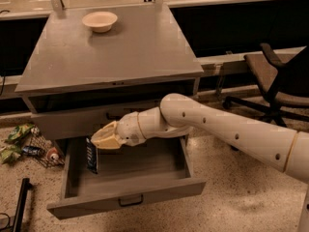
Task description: Place rxbar blueberry into middle drawer
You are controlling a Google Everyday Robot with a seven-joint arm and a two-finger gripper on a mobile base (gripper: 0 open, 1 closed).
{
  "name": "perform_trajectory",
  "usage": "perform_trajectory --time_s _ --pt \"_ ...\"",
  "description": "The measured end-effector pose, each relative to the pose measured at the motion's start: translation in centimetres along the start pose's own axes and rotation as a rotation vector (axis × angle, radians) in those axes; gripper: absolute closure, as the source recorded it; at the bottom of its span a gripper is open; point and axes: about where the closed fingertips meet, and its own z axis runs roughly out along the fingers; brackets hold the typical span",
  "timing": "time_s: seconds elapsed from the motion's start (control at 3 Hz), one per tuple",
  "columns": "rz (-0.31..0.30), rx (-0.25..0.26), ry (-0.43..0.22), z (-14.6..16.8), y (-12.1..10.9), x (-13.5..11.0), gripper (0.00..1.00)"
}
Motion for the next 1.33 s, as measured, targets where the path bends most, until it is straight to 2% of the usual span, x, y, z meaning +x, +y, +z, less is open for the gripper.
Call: perform_trajectory --time_s 0.33,0.67,1.0,1.33 --pt "0.019 0.047 0.010 0.0 2.9 0.3 1.00" --pt "0.048 0.032 0.052 0.7 5.7 3.4 1.00" --pt "0.095 0.052 0.032 1.9 7.4 4.6 1.00" --pt "0.091 0.097 0.059 2.7 9.9 4.9 1.00"
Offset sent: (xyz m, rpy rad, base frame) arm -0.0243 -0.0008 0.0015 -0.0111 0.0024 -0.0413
